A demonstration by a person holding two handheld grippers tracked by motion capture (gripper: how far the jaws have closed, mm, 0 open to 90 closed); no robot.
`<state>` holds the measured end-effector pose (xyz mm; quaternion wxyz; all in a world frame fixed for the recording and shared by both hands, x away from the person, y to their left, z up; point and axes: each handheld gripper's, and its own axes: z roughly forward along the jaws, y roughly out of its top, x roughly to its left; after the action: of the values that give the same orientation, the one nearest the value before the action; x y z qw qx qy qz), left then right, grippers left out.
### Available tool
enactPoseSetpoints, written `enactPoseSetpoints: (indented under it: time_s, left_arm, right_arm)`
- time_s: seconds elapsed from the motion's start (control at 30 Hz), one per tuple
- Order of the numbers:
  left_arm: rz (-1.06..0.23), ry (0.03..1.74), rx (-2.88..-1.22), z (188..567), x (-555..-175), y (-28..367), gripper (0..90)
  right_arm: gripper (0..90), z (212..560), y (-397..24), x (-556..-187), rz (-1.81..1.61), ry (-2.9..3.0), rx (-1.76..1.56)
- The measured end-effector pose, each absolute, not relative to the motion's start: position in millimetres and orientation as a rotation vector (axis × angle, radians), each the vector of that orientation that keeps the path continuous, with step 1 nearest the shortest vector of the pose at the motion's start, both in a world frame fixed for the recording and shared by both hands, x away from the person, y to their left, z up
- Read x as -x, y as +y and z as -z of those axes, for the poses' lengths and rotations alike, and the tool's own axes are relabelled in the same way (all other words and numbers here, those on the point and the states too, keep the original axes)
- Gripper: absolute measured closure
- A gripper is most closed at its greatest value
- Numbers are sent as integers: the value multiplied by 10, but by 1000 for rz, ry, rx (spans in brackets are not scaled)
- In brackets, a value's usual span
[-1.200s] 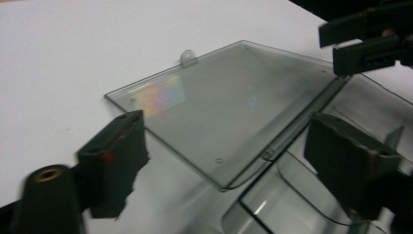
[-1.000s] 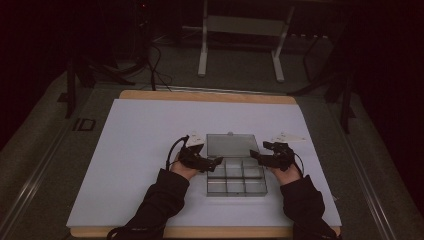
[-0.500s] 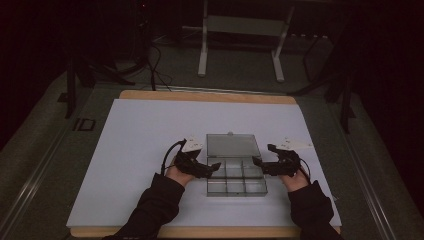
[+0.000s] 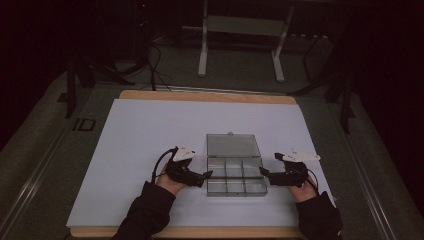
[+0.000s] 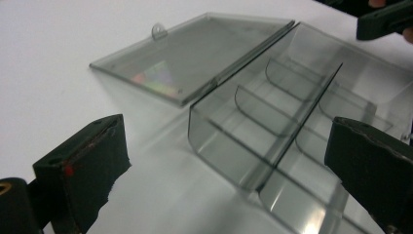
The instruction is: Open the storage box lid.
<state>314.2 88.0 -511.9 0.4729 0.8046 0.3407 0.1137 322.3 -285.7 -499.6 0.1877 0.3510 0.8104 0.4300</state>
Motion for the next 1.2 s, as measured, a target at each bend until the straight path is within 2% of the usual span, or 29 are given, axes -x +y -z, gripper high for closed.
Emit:
enactPoseSetpoints:
  time_s: [0.73,1.2]
  left_arm:
    - [-278,836,-2004,5352,-2923,1229,34]
    - [-350,947,-2011,5363,-2766,1543,33]
  right_arm:
    - [160,5207,-3285,-3062,-1145,2227,-1076]
    - [160,5264,-3470,-2943,-1071,2174,-1131]
